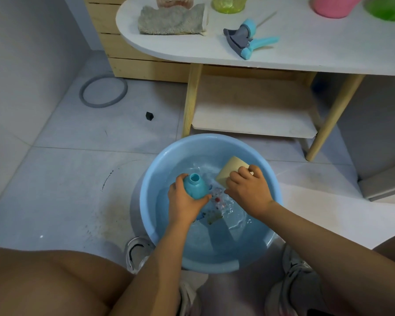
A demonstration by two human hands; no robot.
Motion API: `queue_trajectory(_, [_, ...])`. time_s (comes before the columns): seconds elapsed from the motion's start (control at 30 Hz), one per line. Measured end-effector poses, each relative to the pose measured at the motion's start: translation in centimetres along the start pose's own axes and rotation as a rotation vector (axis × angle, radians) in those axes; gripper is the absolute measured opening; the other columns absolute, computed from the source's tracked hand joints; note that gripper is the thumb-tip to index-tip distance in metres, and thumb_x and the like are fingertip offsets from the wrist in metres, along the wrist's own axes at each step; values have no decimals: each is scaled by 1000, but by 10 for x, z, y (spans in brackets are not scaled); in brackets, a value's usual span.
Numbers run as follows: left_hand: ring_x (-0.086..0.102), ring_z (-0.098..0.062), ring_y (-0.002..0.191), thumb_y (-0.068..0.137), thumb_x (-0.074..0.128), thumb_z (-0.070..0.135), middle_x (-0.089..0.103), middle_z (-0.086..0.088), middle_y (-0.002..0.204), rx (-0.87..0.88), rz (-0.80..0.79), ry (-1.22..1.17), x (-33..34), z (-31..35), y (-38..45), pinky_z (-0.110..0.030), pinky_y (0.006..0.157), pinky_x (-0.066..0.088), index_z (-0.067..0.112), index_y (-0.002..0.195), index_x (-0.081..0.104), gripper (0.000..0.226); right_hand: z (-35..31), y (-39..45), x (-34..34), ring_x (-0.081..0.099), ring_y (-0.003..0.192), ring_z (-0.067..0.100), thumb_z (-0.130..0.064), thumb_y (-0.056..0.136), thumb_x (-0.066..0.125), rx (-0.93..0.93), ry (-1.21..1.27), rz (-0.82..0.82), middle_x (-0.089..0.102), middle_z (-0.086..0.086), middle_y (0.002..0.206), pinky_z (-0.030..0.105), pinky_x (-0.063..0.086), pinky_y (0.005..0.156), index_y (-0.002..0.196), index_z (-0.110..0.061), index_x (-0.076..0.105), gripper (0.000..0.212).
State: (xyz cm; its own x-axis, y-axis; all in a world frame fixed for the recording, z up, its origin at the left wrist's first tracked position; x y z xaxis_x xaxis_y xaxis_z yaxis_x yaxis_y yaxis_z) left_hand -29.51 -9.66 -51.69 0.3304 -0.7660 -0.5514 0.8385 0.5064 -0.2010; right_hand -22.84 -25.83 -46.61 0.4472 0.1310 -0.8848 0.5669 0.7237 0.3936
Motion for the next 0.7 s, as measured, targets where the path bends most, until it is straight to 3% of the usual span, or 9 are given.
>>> queue_trajectory(0.07, [55,-20,103,48,88,44,55,0,114,1,21,-28,-2,7,0,-42,86,52,29,116,45,81,12,5,-6,45,73,22,-34,45,91,143,65,9,55,0,62,34,28,76,58,-14,62,37])
queue_trajectory(0.17, [53,-21,105,52,89,36,52,-1,115,39,40,-50,-10,25,-2,-39,89,50,27,117,46,79,38,7,-19,56,69,27,-42,53,87,503,201,-122,58,3,62,34,23,73,55,-13,60,40])
queue_trajectory(0.27, [51,-20,107,55,88,35,49,0,116,88,23,-33,-24,52,-2,-36,90,47,26,121,44,80,66,8,-32,54,84,27,-60,75,65,887,366,-381,59,3,73,35,21,74,57,-20,48,48])
queue_trajectory(0.33, [51,-19,108,56,87,34,49,0,118,114,11,-22,-40,78,-2,-32,88,46,27,122,44,80,82,15,-44,54,82,24,-67,79,54,1024,513,-463,60,1,73,34,25,76,56,-21,44,52])
queue_trajectory(0.47, [53,-21,105,54,89,32,51,-2,116,162,16,13,-73,131,-1,-32,85,46,23,121,45,80,103,36,-70,53,80,28,-57,88,48,1155,881,-418,56,4,68,34,35,76,57,-16,46,52])
queue_trajectory(0.6, [49,-14,96,55,89,33,52,0,116,244,-27,71,-108,195,-2,-25,80,39,24,122,46,81,132,59,-124,49,88,23,-42,96,46,1123,1120,-300,58,6,86,32,36,82,80,-13,61,36])
queue_trajectory(0.7, [54,-15,98,55,89,33,55,6,109,259,-50,21,-131,234,-2,-28,81,44,27,117,46,75,150,75,-158,44,70,12,-39,95,50,1075,1308,-209,50,-5,70,25,34,73,64,-19,51,36])
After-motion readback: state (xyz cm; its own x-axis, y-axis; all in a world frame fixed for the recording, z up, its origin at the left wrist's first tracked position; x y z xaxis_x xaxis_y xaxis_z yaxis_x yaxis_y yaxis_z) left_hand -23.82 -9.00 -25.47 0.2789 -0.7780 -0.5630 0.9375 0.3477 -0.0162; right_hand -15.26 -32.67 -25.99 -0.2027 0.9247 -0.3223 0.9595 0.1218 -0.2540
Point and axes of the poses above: each hand's wrist, its own y-axis towards the middle knuckle, its own x-axis out of the palm, z = x × y, the point moved 4 cm from there along y, towards the middle knuckle
